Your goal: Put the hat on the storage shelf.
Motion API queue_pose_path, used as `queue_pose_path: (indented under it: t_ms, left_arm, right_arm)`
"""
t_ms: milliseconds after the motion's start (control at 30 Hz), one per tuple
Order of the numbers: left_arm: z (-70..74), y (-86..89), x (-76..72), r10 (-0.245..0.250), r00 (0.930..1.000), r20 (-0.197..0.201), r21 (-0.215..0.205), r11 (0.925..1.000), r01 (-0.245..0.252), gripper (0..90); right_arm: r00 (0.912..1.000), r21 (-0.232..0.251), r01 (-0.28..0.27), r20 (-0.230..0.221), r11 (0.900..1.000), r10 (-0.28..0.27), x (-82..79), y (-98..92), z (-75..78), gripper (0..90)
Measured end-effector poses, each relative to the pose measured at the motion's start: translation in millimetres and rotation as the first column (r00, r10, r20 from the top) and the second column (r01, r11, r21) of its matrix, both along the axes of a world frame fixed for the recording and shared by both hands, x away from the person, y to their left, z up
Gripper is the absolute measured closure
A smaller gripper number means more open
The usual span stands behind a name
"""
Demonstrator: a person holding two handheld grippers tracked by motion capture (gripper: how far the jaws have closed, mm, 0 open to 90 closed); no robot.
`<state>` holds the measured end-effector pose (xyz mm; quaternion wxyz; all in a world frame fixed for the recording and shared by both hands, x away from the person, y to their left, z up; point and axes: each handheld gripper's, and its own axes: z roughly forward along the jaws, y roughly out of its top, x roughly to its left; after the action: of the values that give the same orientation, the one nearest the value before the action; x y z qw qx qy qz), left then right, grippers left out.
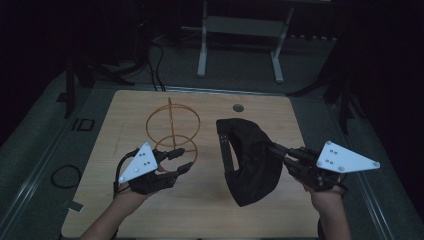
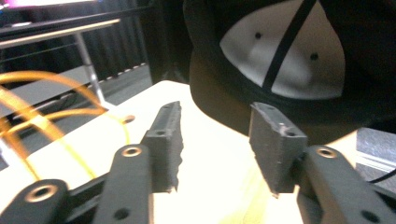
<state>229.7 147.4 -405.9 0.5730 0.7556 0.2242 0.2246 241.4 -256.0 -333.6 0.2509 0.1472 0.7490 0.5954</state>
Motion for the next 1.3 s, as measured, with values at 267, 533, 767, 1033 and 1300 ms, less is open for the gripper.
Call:
queue_pose_path:
  t_ms: [267, 533, 767, 1033, 1300]
  left_arm:
    - [-23.4, 30.6, -6.1, 0.075, 0.9971, -0.013, -0.012, 0.9971, -0.075, 43.2]
    - [-62.9, 56.6, -11.1, 0.194, 0.9778, -0.079, 0.009, 0.9809, -0.194, 15.5]
    - [-96.5, 66.3, -15.1, 0.283, 0.9536, -0.102, 0.014, 0.9589, -0.283, 1.3]
    - [-118.0, 70.5, -14.0, 0.323, 0.941, -0.102, 0.025, 0.9464, -0.322, 1.4]
    - [-119.5, 77.5, -14.0, 0.35, 0.9313, -0.1, 0.004, 0.9361, -0.352, 1.5]
  right_arm:
    - [0.9999, 0.01, 0.017, 0.0, 1.0, -0.017, 33.6, 30.0, 12.9, 87.5]
    - [0.9996, -0.006, 0.023, -0.016, 1.0, -0.023, 69.7, 71.1, 25.4, 87.5]
    - [0.9993, -0.068, 0.013, -0.035, 0.998, -0.016, 93.6, 116.5, 26.3, 87.4]
    - [0.9959, -0.115, -0.005, -0.09, 0.993, -0.005, 115.2, 155.2, 15.9, 87.4]
    - [0.9898, -0.139, -0.028, -0.142, 0.99, 0.008, 130.1, 183.6, 1.9, 87.2]
